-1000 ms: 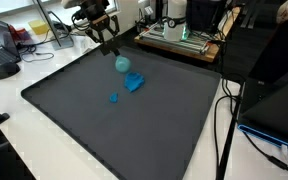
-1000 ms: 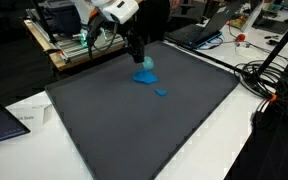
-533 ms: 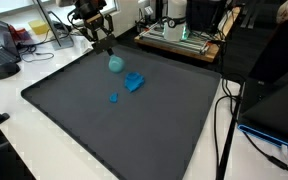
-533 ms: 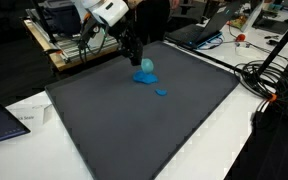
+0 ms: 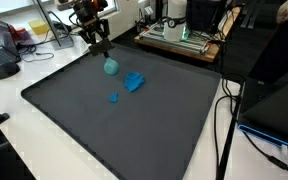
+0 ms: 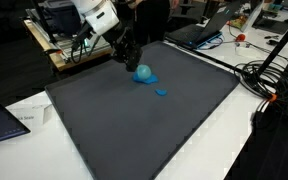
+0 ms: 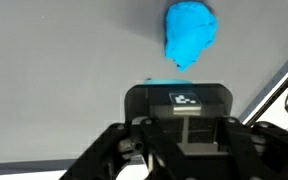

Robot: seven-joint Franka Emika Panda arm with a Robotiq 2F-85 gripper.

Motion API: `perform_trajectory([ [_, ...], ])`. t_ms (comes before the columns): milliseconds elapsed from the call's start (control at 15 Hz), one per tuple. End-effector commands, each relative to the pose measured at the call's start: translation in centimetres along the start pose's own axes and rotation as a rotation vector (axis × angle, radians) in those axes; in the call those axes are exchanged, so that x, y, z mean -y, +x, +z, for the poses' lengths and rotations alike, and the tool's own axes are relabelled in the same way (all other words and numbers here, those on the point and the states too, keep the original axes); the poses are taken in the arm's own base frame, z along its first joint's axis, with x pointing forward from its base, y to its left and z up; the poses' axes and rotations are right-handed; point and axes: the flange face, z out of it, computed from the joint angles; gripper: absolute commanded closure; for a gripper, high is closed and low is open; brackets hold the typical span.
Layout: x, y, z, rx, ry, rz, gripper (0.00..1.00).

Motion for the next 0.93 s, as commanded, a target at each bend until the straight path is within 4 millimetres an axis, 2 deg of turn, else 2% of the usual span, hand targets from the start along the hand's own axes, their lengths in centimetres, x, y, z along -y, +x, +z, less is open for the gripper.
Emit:
perform_trajectory([
  [0, -0.35, 0.11, -0.26, 0.012, -0.005, 0.115, 0.79],
  [867, -0.04, -0.55, -0.59, 0.021, -0.002, 0.447, 0.79],
])
